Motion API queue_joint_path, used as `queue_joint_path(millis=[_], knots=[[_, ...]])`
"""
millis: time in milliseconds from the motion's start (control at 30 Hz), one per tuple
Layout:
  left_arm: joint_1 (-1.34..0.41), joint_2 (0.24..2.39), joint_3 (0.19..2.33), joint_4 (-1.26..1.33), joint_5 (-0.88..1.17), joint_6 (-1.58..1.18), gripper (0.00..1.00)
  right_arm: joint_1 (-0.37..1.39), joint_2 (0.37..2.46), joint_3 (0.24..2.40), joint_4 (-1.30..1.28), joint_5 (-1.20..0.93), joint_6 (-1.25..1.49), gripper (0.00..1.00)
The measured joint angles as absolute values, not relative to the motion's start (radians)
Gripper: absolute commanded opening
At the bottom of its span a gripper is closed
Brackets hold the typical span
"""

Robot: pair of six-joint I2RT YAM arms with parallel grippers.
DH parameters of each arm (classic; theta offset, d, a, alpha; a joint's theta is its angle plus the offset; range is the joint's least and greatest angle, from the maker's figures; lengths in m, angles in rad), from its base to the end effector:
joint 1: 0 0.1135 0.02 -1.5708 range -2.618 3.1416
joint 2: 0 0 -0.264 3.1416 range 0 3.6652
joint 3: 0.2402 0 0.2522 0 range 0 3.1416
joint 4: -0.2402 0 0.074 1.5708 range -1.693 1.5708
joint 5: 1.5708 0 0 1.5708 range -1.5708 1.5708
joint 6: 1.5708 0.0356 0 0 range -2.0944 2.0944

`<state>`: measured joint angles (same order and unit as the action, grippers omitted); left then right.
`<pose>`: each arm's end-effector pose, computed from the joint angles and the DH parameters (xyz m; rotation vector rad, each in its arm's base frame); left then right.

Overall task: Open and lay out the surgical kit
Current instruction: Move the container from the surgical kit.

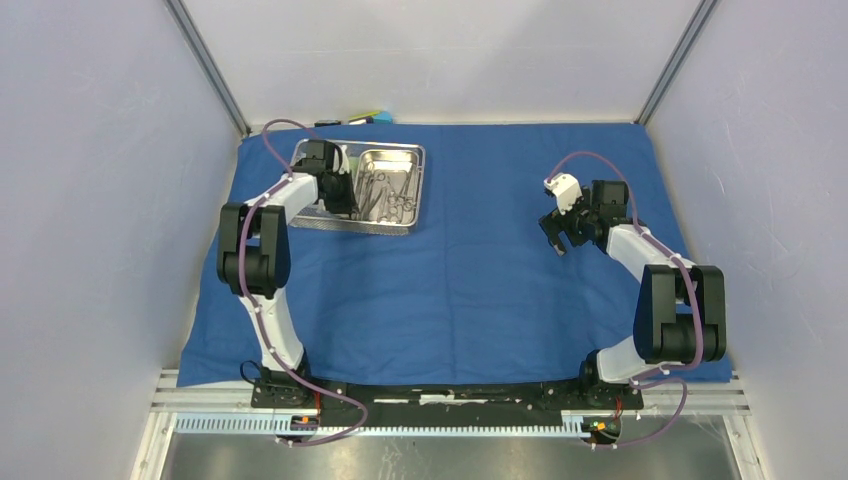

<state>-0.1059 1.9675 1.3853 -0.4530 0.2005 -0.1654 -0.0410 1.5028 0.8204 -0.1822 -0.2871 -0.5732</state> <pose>0.4121 -0.0509 0.1788 -0.0056 2.6164 -0.3577 0.3003 -0.0022 0.1867 -0.7501 2.2688 0.0629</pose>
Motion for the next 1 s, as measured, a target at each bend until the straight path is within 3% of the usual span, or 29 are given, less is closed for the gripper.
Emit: queue_joint_path(millis=[400,1000], knots=[[-0.097,1.976,1.367,-0.398,0.253,-0.327,0.02,-0.041,1.507,0.82,-0.19,-0.286,-0.573,0.98],[-0.026,2.003,1.387,-0.383,0.316,-0.344,0.03,-0.041,1.522,0.82,-0.197,-0.284,-0.574,0.98]])
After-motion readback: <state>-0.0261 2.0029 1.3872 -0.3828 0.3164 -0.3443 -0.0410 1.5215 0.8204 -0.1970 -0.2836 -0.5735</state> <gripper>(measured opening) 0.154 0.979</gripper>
